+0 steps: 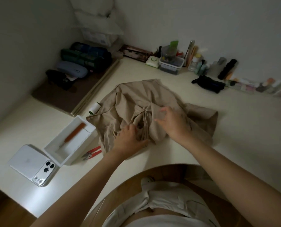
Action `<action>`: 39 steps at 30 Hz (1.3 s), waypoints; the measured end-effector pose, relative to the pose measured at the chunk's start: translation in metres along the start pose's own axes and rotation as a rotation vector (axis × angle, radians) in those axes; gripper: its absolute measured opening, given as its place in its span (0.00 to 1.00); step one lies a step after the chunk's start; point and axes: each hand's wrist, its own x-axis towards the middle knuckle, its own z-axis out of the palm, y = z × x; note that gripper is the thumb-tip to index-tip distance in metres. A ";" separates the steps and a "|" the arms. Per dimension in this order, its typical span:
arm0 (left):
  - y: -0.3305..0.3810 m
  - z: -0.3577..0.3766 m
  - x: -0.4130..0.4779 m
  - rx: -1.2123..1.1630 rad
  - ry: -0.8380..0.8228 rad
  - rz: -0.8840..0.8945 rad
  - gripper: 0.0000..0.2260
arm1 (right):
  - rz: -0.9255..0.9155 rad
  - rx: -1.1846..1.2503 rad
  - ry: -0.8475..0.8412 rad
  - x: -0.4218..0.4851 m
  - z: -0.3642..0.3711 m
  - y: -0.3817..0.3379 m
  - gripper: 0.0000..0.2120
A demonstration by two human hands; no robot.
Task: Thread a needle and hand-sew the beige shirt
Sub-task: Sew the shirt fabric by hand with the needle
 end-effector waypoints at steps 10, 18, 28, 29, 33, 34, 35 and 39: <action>-0.024 0.000 0.000 0.104 -0.020 -0.003 0.10 | -0.005 -0.203 -0.161 -0.017 0.015 0.029 0.11; -0.001 -0.016 0.006 -0.210 0.197 0.333 0.15 | -0.139 -0.083 -0.070 -0.036 -0.007 0.022 0.13; 0.028 0.011 -0.002 -0.367 -0.114 0.480 0.06 | -0.099 0.193 0.034 -0.054 -0.027 0.008 0.16; 0.024 0.010 -0.004 -0.364 -0.071 0.481 0.07 | -0.087 0.179 0.059 -0.053 -0.028 0.011 0.16; 0.006 0.001 -0.017 -0.259 -0.019 0.590 0.08 | -0.042 0.149 0.111 -0.049 -0.031 0.019 0.16; 0.003 -0.001 -0.021 -0.182 -0.088 0.617 0.09 | -0.035 0.152 0.110 -0.049 -0.030 0.019 0.15; 0.001 -0.002 -0.026 -0.091 -0.184 0.641 0.10 | -0.031 0.151 0.104 -0.049 -0.028 0.019 0.14; -0.007 0.002 -0.038 0.118 -0.441 0.635 0.14 | 0.007 0.065 0.026 -0.044 -0.012 0.020 0.08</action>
